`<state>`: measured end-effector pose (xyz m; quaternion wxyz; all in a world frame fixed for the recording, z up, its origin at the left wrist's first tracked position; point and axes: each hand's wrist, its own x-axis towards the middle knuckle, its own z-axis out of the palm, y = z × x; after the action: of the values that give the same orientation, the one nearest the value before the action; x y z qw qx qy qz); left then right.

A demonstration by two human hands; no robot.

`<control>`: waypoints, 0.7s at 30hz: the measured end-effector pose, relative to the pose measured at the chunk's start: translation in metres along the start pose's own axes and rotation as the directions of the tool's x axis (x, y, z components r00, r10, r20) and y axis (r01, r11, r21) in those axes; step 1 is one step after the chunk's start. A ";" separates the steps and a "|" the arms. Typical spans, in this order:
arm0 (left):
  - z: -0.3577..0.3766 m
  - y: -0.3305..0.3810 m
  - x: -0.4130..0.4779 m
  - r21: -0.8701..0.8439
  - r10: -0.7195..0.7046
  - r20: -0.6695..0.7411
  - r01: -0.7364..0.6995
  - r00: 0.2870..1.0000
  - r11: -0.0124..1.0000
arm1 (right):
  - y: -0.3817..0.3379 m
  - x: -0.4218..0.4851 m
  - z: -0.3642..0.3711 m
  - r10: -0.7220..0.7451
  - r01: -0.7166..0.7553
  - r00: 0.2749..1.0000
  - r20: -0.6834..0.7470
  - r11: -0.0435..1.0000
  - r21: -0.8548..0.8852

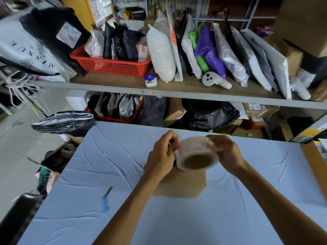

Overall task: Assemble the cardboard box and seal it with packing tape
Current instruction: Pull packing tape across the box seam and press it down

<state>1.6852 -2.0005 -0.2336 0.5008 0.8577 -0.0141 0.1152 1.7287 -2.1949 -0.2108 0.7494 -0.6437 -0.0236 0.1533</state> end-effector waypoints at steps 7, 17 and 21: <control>-0.010 0.016 0.001 0.123 -0.052 0.105 0.039 0.993 0.992 | -0.003 0.002 0.007 0.006 -0.006 0.999 -0.032 1.000 0.004; -0.023 0.032 0.003 -0.114 0.058 -0.021 -0.060 0.998 0.992 | -0.013 0.005 0.011 -0.086 0.077 0.992 0.091 0.992 0.102; -0.026 0.037 0.003 -0.132 0.082 -0.023 -0.085 0.996 0.988 | -0.011 0.001 0.010 -0.075 0.057 0.983 0.166 0.992 0.111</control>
<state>1.6778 -1.9961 -0.1889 0.5517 0.8200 -0.0532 0.1426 1.7296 -2.1865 -0.1982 0.7825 -0.5864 -0.1003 0.1836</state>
